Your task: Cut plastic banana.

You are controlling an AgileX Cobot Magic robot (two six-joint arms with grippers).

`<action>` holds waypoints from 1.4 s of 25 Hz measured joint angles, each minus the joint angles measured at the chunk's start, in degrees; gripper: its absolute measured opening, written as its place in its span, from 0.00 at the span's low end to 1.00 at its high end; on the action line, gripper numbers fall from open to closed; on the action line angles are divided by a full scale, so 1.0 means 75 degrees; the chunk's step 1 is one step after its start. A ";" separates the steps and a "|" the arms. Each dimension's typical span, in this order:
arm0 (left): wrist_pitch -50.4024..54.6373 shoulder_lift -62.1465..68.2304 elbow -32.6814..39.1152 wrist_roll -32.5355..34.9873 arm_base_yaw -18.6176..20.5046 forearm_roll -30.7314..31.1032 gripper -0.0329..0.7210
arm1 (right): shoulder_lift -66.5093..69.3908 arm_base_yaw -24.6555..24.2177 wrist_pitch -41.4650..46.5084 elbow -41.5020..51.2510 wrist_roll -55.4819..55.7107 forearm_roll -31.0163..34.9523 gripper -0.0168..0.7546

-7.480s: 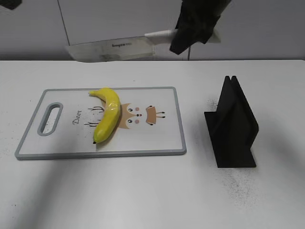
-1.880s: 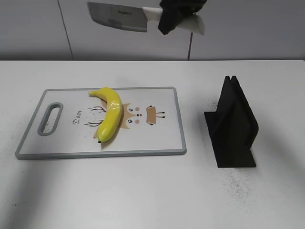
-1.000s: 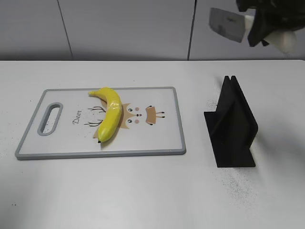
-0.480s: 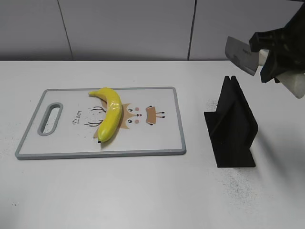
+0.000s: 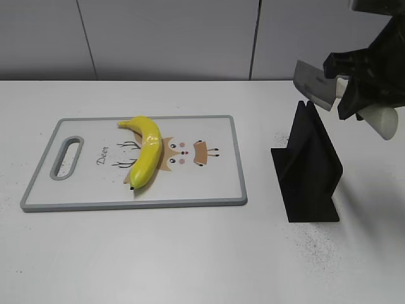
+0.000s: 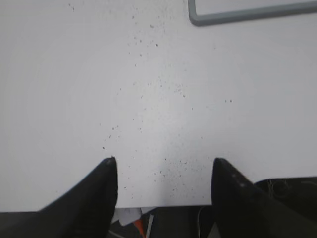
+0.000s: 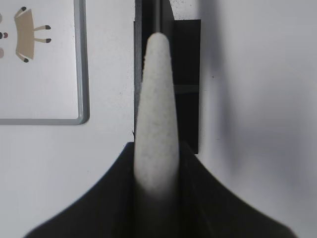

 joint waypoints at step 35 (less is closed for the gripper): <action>0.0004 -0.3967 0.0070 0.0000 0.0000 -0.0167 0.75 | 0.0496 0.0721 0.0516 0.0788 0.0120 -0.0189 0.23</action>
